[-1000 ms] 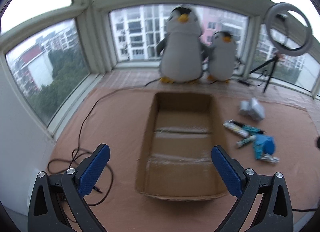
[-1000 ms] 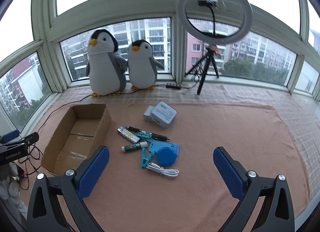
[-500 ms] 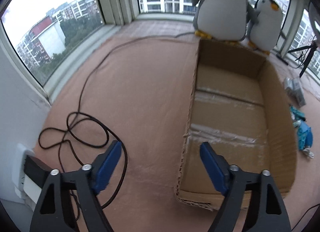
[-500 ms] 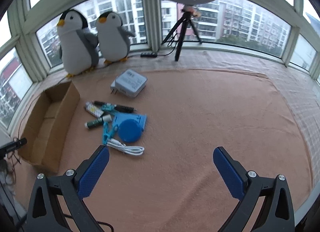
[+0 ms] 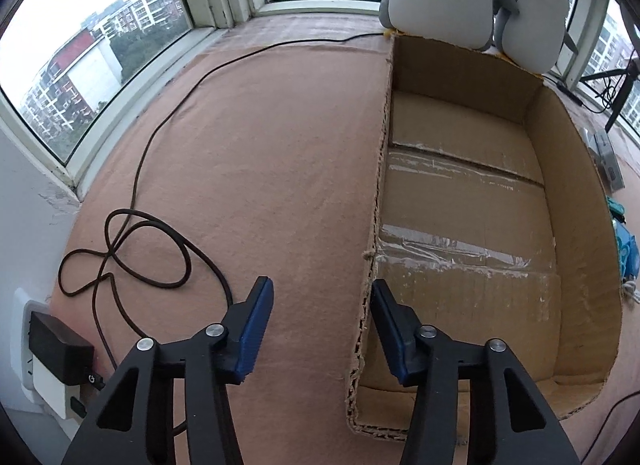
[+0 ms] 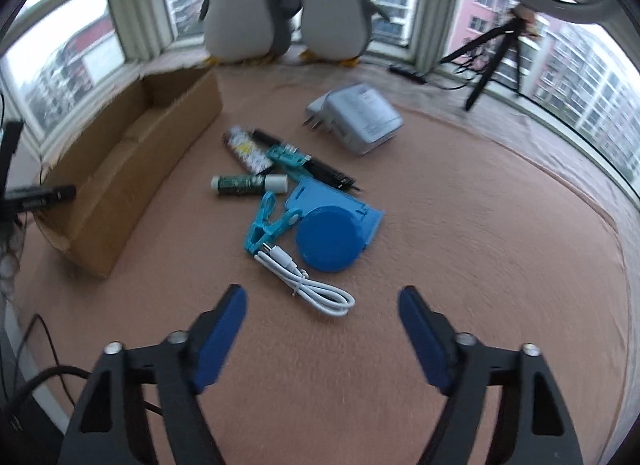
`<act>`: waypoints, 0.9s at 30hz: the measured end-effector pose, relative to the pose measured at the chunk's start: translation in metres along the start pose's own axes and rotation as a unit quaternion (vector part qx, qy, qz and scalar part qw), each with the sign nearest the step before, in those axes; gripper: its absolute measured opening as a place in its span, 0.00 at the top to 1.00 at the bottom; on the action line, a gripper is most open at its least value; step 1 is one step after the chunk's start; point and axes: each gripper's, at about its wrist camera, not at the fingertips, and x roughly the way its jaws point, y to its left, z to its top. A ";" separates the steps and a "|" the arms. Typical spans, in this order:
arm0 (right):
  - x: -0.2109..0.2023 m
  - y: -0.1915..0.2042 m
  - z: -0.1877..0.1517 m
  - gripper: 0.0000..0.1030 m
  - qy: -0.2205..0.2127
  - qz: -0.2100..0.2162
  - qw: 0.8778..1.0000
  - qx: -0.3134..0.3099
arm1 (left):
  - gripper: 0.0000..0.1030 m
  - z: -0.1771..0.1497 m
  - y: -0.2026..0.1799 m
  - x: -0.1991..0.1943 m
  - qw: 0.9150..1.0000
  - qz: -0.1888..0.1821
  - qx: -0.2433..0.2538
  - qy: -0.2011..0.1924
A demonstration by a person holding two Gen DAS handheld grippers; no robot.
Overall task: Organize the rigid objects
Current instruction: 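Move the right tool to the white USB cable and close on it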
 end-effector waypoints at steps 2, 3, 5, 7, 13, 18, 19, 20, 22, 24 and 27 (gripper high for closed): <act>0.011 -0.002 0.004 0.37 0.018 0.013 1.000 -0.009 | 0.51 -0.001 -0.002 0.001 1.000 0.000 0.003 0.001; 0.017 -0.002 0.007 0.39 0.025 0.019 0.999 -0.011 | 0.52 -0.001 -0.003 0.001 1.000 0.001 0.005 0.000; 0.026 -0.004 0.011 0.45 0.039 0.033 0.999 -0.015 | 0.53 -0.001 -0.004 0.001 1.000 0.000 0.006 0.000; 0.034 -0.005 0.014 0.47 0.053 0.043 0.997 -0.021 | 0.54 -0.001 -0.004 0.001 1.000 -0.001 0.006 0.000; 0.049 0.000 0.020 0.50 0.089 0.062 0.993 -0.052 | 0.54 -0.001 -0.004 0.002 1.000 -0.001 0.006 -0.002; 0.059 0.005 0.027 0.50 0.112 0.065 0.989 -0.075 | 0.54 -0.002 -0.005 0.001 1.000 -0.001 0.005 -0.003; 0.060 0.007 0.029 0.51 0.115 0.065 0.988 -0.079 | 0.54 -0.002 -0.005 0.001 1.000 -0.002 0.005 -0.003; 0.061 0.008 0.031 0.52 0.118 0.064 0.987 -0.083 | 0.54 -0.002 -0.005 0.000 1.000 -0.002 0.005 -0.003; 0.066 0.011 0.038 0.57 0.124 0.056 0.986 -0.091 | 0.54 -0.001 -0.004 0.001 1.000 -0.002 0.004 -0.003; 0.066 0.014 0.041 0.65 0.129 0.057 0.985 -0.095 | 0.54 -0.001 -0.004 0.000 1.000 -0.002 0.004 -0.004; 0.066 0.022 0.041 0.71 0.134 0.059 0.984 -0.098 | 0.54 -0.001 -0.003 0.000 1.000 -0.004 0.003 -0.005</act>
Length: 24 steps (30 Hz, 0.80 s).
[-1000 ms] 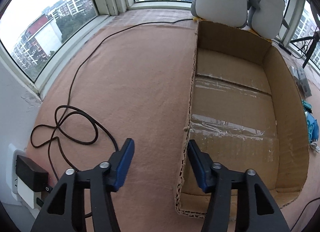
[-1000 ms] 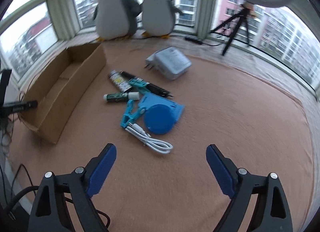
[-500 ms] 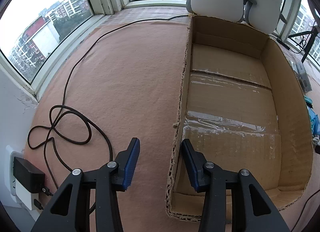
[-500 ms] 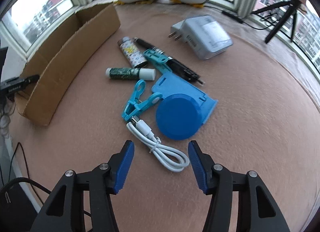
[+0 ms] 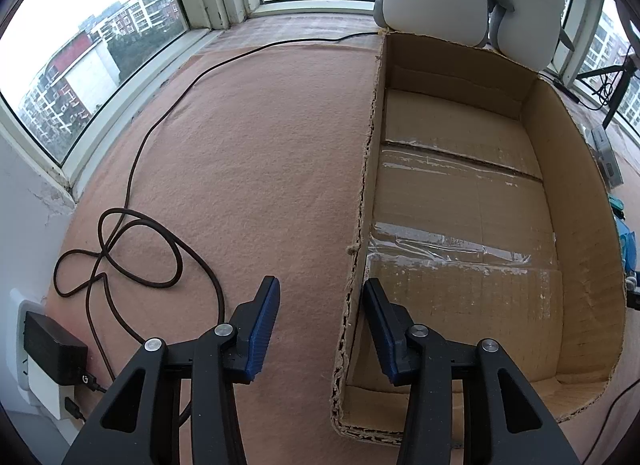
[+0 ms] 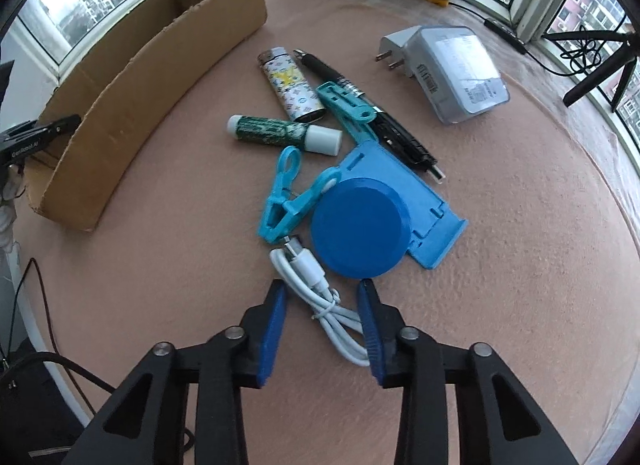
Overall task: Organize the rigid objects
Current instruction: 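Move the right tool to the white USB cable and close on it, then carry the white cable into the cardboard box and open the right tool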
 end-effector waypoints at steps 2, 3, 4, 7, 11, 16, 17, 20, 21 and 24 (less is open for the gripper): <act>0.000 0.002 0.001 0.80 0.002 0.005 1.000 0.004 | 0.54 0.000 0.000 0.000 1.000 -0.001 0.000 -0.001; 0.000 0.004 0.001 0.85 0.002 0.011 1.000 0.009 | 0.54 0.000 0.000 0.000 1.000 -0.001 0.000 -0.001; 0.000 0.007 0.001 0.86 0.002 0.014 1.000 0.014 | 0.54 0.000 0.000 0.000 1.000 -0.001 0.000 -0.002; 0.000 0.010 -0.004 0.86 -0.007 0.017 0.999 0.032 | 0.54 0.000 0.001 0.000 1.000 -0.002 -0.001 -0.002; -0.002 0.011 -0.012 0.87 -0.027 0.048 0.995 0.084 | 0.54 0.000 0.001 0.000 1.000 -0.004 0.000 -0.003; -0.013 0.027 -0.018 0.87 -0.061 0.089 0.987 0.120 | 0.54 0.000 0.002 0.001 1.000 -0.006 0.001 -0.004; -0.018 0.034 -0.016 0.87 -0.071 0.099 0.985 0.123 | 0.54 0.000 0.003 0.001 1.000 -0.006 0.002 -0.004; -0.032 0.051 -0.007 0.87 -0.100 0.123 0.980 0.123 | 0.54 0.000 0.003 0.002 1.000 -0.005 0.004 -0.004; -0.035 0.055 -0.003 0.87 -0.108 0.128 0.978 0.120 | 0.54 0.000 0.002 0.002 1.000 -0.005 0.005 -0.004; -0.058 0.078 0.010 0.87 -0.139 0.150 0.973 0.110 | 0.54 0.000 0.001 0.002 1.000 -0.004 0.005 -0.006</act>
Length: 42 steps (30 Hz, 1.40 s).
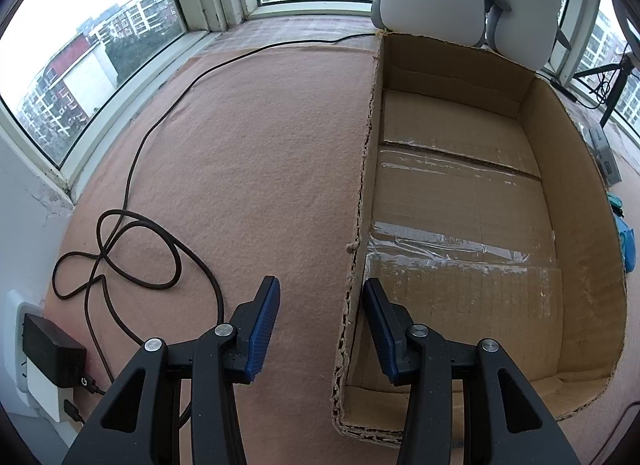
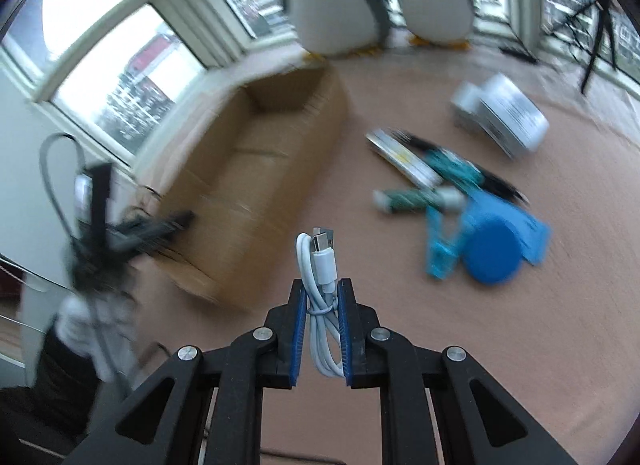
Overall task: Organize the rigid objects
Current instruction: 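Carry the white cable into the cardboard box and open the right tool, then reach the right tool to the blue clothespin and grasp it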
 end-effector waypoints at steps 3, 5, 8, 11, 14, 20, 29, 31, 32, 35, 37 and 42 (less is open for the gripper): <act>-0.003 0.025 0.018 0.87 -0.022 0.020 0.999 -0.020 | 0.54 0.000 0.000 0.000 1.000 0.000 0.000 0.000; -0.002 0.036 0.026 0.87 -0.028 0.031 0.999 -0.028 | 0.54 0.000 -0.001 0.000 1.000 0.000 -0.001 -0.001; 0.014 0.056 0.034 0.87 -0.024 0.033 0.998 -0.048 | 0.54 0.000 0.000 0.000 1.000 0.000 -0.001 -0.001; 0.031 0.071 0.040 0.87 -0.012 0.039 0.998 -0.056 | 0.54 0.000 0.000 -0.001 1.000 -0.001 -0.002 -0.001; 0.051 0.082 0.045 0.87 -0.002 0.034 0.997 -0.068 | 0.54 0.000 0.000 -0.001 1.000 -0.001 -0.002 -0.002; 0.076 0.094 0.044 0.87 0.016 0.022 0.996 -0.083 | 0.54 0.000 0.000 -0.001 1.000 -0.002 -0.002 -0.003; 0.077 0.098 0.037 0.80 0.019 0.007 0.995 -0.095 | 0.54 0.000 0.001 -0.001 1.000 -0.001 -0.002 -0.004; 0.074 0.098 0.037 0.67 0.011 0.006 0.996 -0.090 | 0.54 -0.001 0.001 -0.001 1.000 -0.001 -0.002 -0.004; 0.072 0.097 0.038 0.61 0.007 0.004 0.996 -0.089 | 0.54 -0.001 0.001 -0.001 1.000 -0.001 -0.002 -0.004; 0.066 0.094 0.039 0.56 -0.003 0.006 0.997 -0.079 | 0.54 -0.001 0.001 -0.001 1.000 0.000 -0.002 -0.004; 0.059 0.090 0.040 0.56 -0.010 0.010 0.998 -0.069 | 0.54 -0.001 0.001 -0.001 1.000 -0.001 -0.002 -0.004; 0.033 0.076 0.035 0.56 -0.037 0.013 0.998 -0.048 | 0.54 -0.001 0.000 -0.001 1.000 0.000 -0.002 -0.004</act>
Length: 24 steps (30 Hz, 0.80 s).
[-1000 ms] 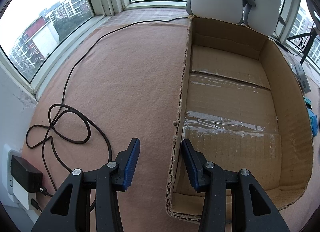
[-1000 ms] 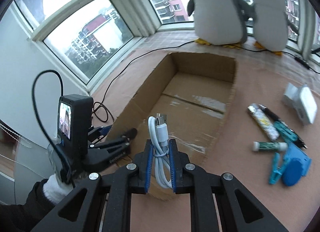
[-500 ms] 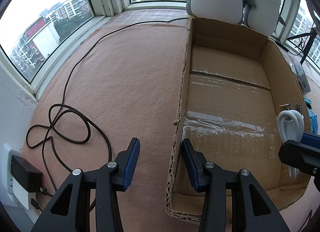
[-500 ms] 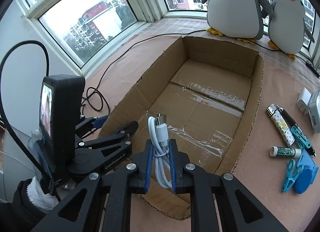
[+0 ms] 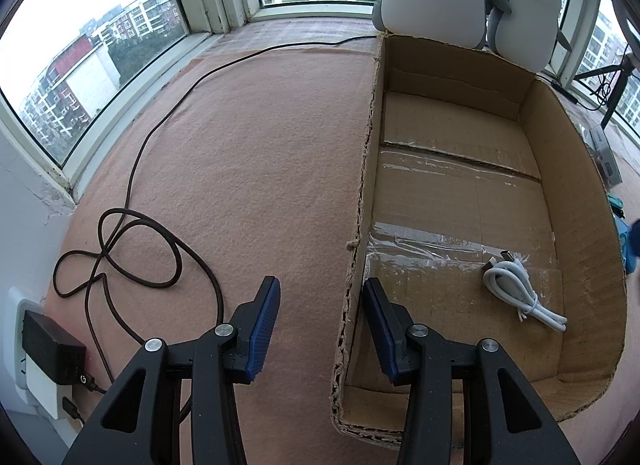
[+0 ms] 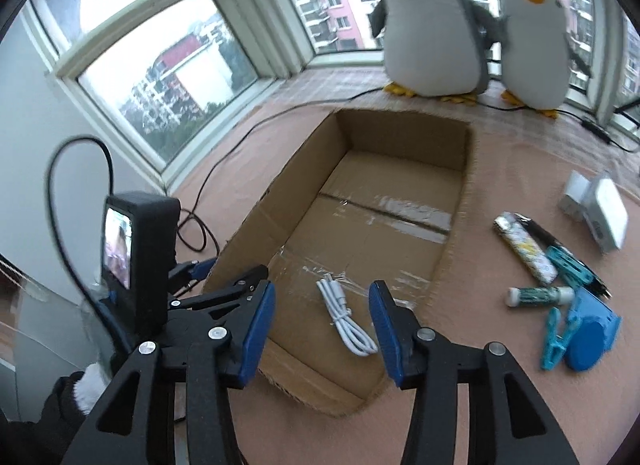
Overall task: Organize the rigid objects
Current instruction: 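Reach the right tool to the blue clothespin and grasp it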
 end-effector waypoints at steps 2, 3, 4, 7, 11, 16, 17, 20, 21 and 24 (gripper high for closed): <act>-0.013 -0.010 -0.004 0.56 -0.013 0.001 1.000 0.018 | 0.54 0.000 0.000 0.000 1.000 0.000 0.000 0.000; -0.021 -0.017 -0.008 0.56 -0.021 -0.002 0.999 0.029 | 0.54 0.000 0.000 0.000 1.000 0.000 0.000 0.000; -0.026 -0.022 -0.010 0.56 -0.026 -0.006 0.999 0.035 | 0.54 0.000 0.000 0.000 1.000 0.000 0.000 0.000; -0.044 -0.049 -0.027 0.56 -0.041 -0.029 0.996 0.069 | 0.54 0.000 0.000 0.000 1.000 0.000 0.000 0.000; -0.055 -0.081 -0.045 0.56 -0.045 -0.054 0.991 0.111 | 0.54 0.000 0.000 0.000 1.000 0.000 0.000 0.000; -0.056 -0.119 -0.067 0.56 -0.033 -0.091 0.984 0.152 | 0.54 -0.001 0.000 0.000 1.000 0.000 0.000 0.000; -0.055 -0.122 -0.069 0.56 -0.031 -0.096 0.983 0.157 | 0.54 0.000 0.000 0.000 1.000 0.000 0.000 0.000; -0.047 -0.135 -0.073 0.57 -0.022 -0.097 0.980 0.171 | 0.54 0.000 0.000 0.000 1.000 0.000 0.000 -0.001; -0.044 -0.137 -0.073 0.56 -0.019 -0.097 0.980 0.173 | 0.54 0.000 0.000 0.000 1.000 0.000 0.000 -0.001; -0.035 -0.141 -0.073 0.57 -0.014 -0.096 0.980 0.176 | 0.54 0.000 0.000 0.000 1.000 0.000 0.000 -0.001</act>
